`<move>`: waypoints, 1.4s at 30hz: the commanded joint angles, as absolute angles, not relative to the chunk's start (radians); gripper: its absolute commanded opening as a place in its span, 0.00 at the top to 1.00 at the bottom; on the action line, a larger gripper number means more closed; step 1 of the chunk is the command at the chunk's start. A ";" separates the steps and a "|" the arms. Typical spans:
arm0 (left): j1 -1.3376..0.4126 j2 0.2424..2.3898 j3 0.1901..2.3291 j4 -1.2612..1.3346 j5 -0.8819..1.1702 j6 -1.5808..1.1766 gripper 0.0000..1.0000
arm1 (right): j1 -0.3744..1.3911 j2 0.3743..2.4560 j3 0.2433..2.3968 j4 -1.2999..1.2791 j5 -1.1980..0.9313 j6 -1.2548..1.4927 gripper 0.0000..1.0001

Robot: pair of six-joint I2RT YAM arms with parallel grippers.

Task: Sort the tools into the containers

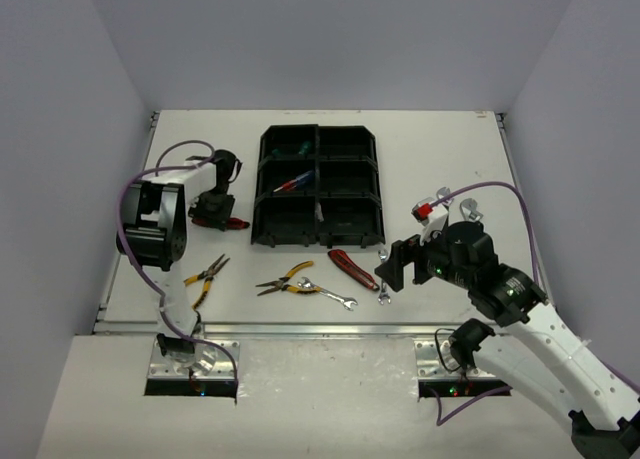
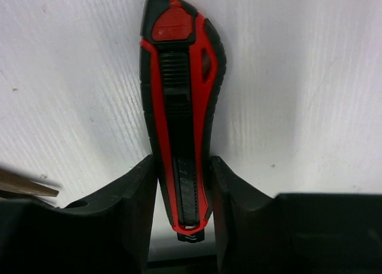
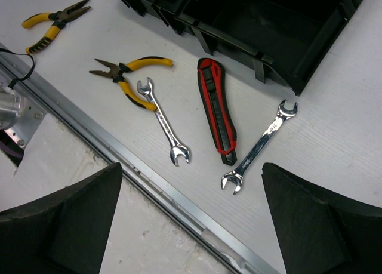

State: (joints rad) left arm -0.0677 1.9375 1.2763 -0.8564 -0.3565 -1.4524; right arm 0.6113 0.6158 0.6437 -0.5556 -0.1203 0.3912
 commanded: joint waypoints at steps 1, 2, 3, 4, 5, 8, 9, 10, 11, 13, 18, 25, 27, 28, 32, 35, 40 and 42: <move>-0.025 1.962 1.296 -0.835 -0.364 -1.462 0.90 | 0.611 0.618 0.650 -0.522 -0.127 0.377 0.01; -0.024 1.957 1.297 -0.839 -0.364 -1.460 0.91 | 0.611 0.617 0.650 -0.522 -0.127 0.379 0.01; -0.018 1.941 1.315 -0.846 -0.365 -1.455 0.99 | 0.612 0.619 0.649 -0.522 -0.126 0.378 0.01; -0.017 1.918 1.320 -0.853 -0.370 -1.453 1.00 | 0.612 0.621 0.649 -0.521 -0.126 0.378 0.01; -0.018 1.895 1.323 -0.861 -0.375 -1.451 1.00 | 0.612 0.623 0.650 -0.521 -0.126 0.378 0.01; -0.021 1.783 1.300 -0.868 -0.393 -1.462 1.00 | 0.612 0.625 0.649 -0.518 -0.124 0.379 0.01; -0.022 1.734 1.278 -0.862 -0.398 -1.469 1.00 | 0.612 0.625 0.650 -0.517 -0.123 0.379 0.01; -0.023 1.687 1.258 -0.855 -0.402 -1.476 1.00 | 0.612 0.626 0.650 -0.515 -0.123 0.379 0.01; -0.024 1.644 1.255 -0.847 -0.405 -1.486 1.00 | 0.612 0.626 0.650 -0.515 -0.123 0.380 0.01; -0.045 1.518 1.181 -0.800 -0.406 -1.504 1.00 | 0.612 0.630 0.651 -0.511 -0.123 0.380 0.01; -0.115 1.351 1.106 -0.707 -0.365 -1.536 1.00 | 0.612 0.635 0.653 -0.511 -0.110 0.380 0.01; -0.345 1.371 1.151 -0.666 -0.235 -1.661 1.00 | 0.612 0.634 0.657 -0.511 -0.081 0.379 0.01; -0.403 1.380 1.158 -0.652 -0.244 -1.720 1.00 | 0.612 0.631 0.658 -0.512 -0.080 0.379 0.01; -0.430 1.383 1.159 -0.649 -0.258 -1.748 1.00 | 0.612 0.630 0.657 -0.512 -0.080 0.380 0.01; -0.491 1.428 1.158 -0.612 -0.251 -1.837 1.00 | 0.612 0.624 0.654 -0.518 -0.078 0.380 0.01; -0.498 1.483 1.151 -0.580 -0.179 -1.853 1.00 | 0.612 0.625 0.649 -0.520 -0.075 0.380 0.01; -0.511 1.528 1.126 -0.563 -0.151 -1.889 1.00 | 0.612 0.624 0.647 -0.525 -0.074 0.377 0.01; -0.518 1.532 1.110 -0.553 -0.150 -1.906 1.00 | 0.612 0.625 0.646 -0.524 -0.074 0.376 0.01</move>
State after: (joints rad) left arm -0.4995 1.5391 1.1239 -0.6155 -0.1795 -1.8409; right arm 0.6113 0.6292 0.6437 -0.5552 -0.0886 0.3908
